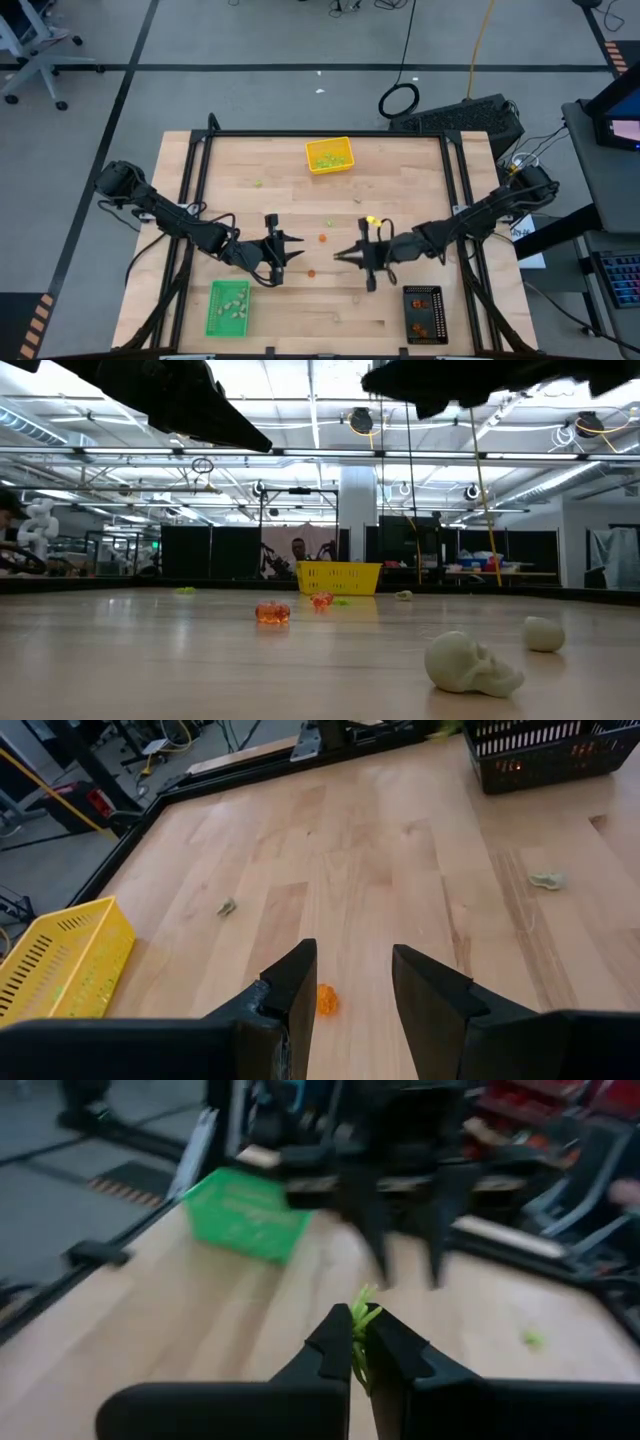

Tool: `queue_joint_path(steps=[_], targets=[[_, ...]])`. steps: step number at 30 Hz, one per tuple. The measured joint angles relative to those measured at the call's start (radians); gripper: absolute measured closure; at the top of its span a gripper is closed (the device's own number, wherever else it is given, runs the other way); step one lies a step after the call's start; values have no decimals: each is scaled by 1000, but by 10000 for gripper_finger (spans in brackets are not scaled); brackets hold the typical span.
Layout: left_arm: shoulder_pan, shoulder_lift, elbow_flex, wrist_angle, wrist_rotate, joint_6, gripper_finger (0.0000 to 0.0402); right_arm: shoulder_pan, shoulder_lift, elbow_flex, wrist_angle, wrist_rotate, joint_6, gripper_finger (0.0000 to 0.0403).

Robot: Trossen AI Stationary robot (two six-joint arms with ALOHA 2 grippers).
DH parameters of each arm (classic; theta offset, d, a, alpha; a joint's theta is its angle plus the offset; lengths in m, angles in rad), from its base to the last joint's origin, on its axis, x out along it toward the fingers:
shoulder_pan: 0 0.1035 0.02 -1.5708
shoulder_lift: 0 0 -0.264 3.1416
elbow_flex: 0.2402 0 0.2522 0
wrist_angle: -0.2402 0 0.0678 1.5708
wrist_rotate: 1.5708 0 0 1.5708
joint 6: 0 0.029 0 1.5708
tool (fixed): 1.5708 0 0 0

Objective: Sort Halloween decoration
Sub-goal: Put the green spider toy into the yellow bin

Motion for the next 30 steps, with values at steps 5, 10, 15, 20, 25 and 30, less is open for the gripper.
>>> queue_joint_path(steps=[5,10,15,20,25,30], targets=[[0,0,0,0,0,9,270,-56,1,-97,212,-5,-48,402],[1,0,0,3,0,31,270,-90,1,-116,232,-6,-80,402],[4,0,0,3,-5,32,270,-96,1,-116,221,-8,-174,402],[16,0,0,3,-6,25,270,-96,1,-116,221,-8,-317,402],[19,0,0,3,-7,25,270,-96,1,-116,221,-8,-475,402],[19,0,0,3,-8,24,270,-96,1,-116,221,-8,-639,402]])
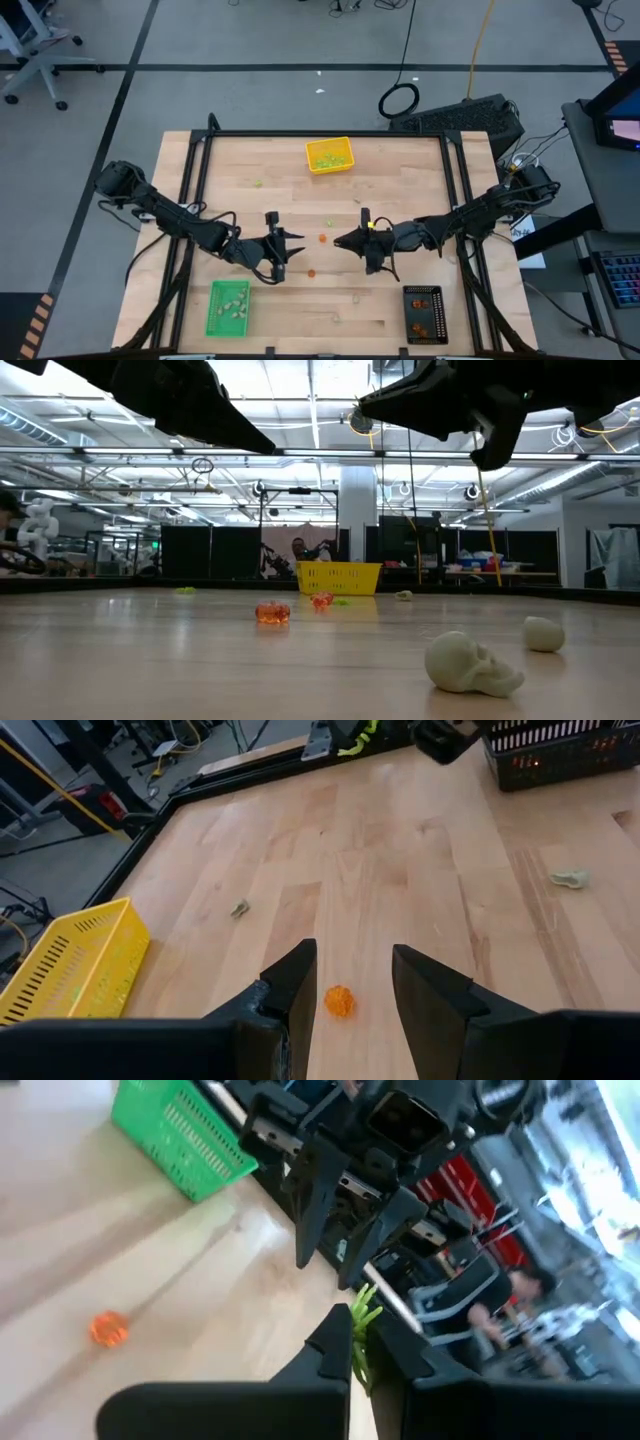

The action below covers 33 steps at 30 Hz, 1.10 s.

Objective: Sort Halloween decoration
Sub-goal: Put the green spider toy into the yellow bin

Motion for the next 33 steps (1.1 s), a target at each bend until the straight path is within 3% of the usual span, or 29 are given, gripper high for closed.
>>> queue_joint_path(steps=[7,13,22,33], targets=[[0,0,0,0,-1,-1,270,0,0,0,0,0,-244,402],[0,0,0,0,-1,-1,270,0,0,0,0,1,-346,402],[0,0,0,0,-1,-1,270,0,0,1,0,1,-327,402],[0,0,0,0,-2,-1,270,0,0,1,0,2,-137,402]])
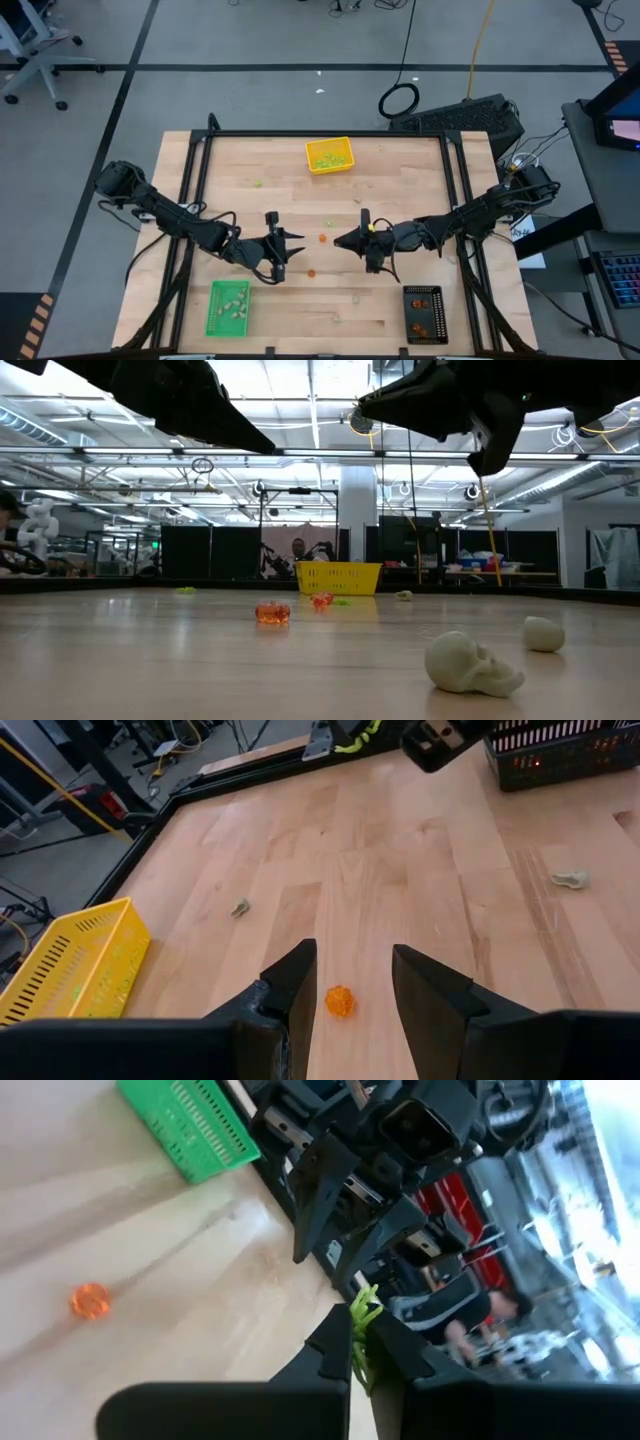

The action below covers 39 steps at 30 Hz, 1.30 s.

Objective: Sort Halloween decoration
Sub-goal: Put the green spider toy into the yellow bin

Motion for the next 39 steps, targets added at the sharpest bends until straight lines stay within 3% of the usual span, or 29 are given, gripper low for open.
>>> queue_joint_path(steps=[14,18,25,31,39], targets=[[0,0,0,-50,-107,0,270,-79,0,0,0,0,706,402],[0,0,0,-107,-157,-26,270,-135,0,0,0,0,901,402],[-18,-34,0,-172,-156,31,270,-266,-1,1,-40,-2,1145,401],[-10,-174,0,-299,-157,49,270,-429,0,18,-49,-127,1169,400],[31,-325,0,-360,-138,107,270,-655,29,150,-229,-156,1043,399]])
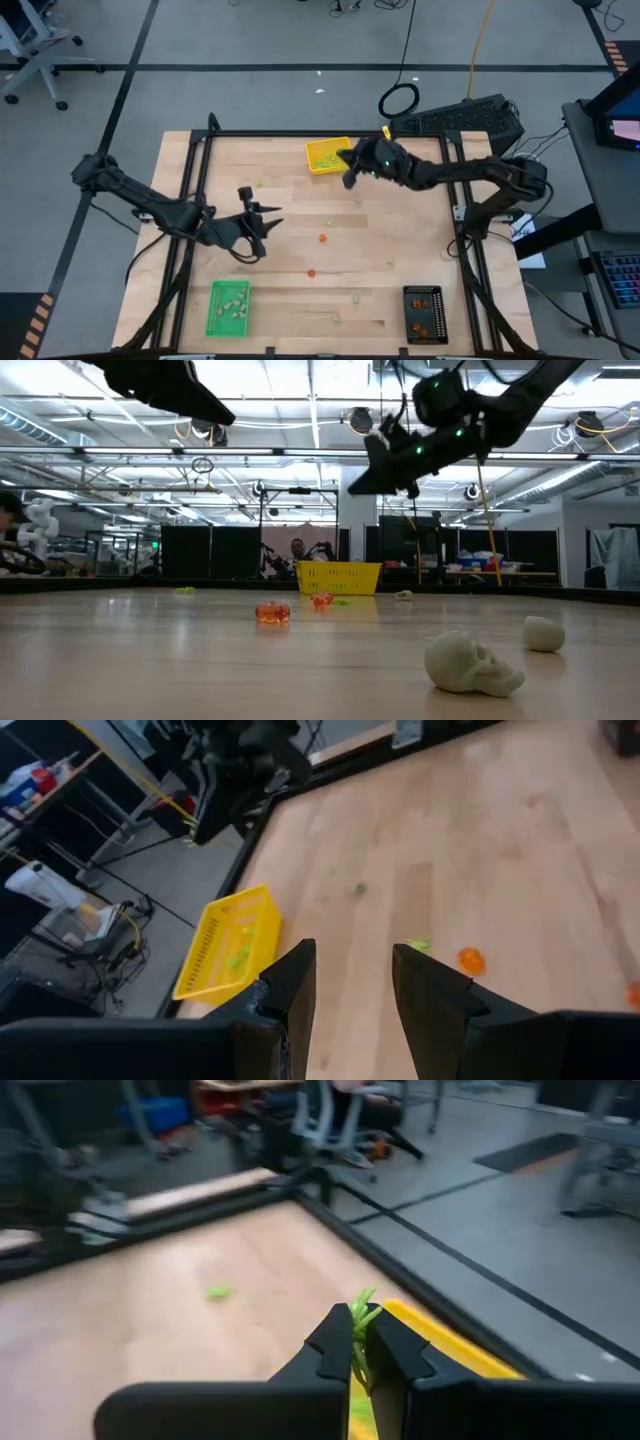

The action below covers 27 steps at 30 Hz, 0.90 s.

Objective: Sort Halloween decoration
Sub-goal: Put the green spider toy into the yellow bin, then put the white skull toy into the green bin

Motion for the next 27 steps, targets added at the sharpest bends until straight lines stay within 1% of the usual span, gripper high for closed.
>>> queue_joint_path(steps=[3,6,9,16,19,22,27], targets=[[22,-16,0,-22,-15,-3,270,-58,52,21,-8,-13,-10,399],[39,-16,0,-33,-15,-28,270,-107,107,41,-14,-55,-11,399],[52,-12,0,-36,-16,-55,270,-142,174,70,-11,-56,8,399],[68,-12,0,-48,-13,-84,270,-164,331,163,-30,-56,56,394],[68,-12,0,-48,15,-109,270,-164,363,206,-101,-55,68,369],[68,-12,0,-52,28,-139,270,-164,369,235,-142,-55,70,329],[67,-12,0,-84,35,-185,270,-154,316,241,-198,-54,60,262]])
